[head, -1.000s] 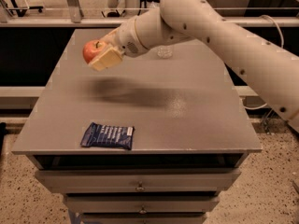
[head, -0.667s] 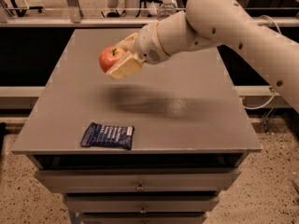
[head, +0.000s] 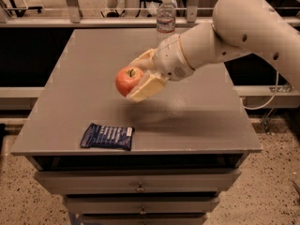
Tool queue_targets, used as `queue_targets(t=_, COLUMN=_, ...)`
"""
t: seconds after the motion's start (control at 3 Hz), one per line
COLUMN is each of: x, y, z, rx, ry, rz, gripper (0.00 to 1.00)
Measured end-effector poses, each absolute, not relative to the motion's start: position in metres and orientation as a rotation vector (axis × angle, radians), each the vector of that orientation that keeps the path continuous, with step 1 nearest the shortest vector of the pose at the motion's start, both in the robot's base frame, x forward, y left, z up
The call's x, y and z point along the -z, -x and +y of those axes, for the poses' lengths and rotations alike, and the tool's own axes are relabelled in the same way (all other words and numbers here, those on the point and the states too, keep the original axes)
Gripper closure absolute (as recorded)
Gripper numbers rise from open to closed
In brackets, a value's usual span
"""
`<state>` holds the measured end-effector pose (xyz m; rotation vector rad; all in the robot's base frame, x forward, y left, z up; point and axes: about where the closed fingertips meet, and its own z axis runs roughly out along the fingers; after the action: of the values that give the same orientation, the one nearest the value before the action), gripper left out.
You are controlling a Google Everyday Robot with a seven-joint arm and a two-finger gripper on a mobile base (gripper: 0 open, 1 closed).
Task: Move apple near rxbar blueberry
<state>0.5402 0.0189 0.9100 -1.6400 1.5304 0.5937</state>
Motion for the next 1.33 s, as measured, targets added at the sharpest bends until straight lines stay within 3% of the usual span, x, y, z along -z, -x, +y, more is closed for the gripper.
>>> queue_targets(t=1.33, x=-0.850, y=-0.504, z=0.004, rx=-0.611, ry=1.851, rz=1.507, gripper=0.97)
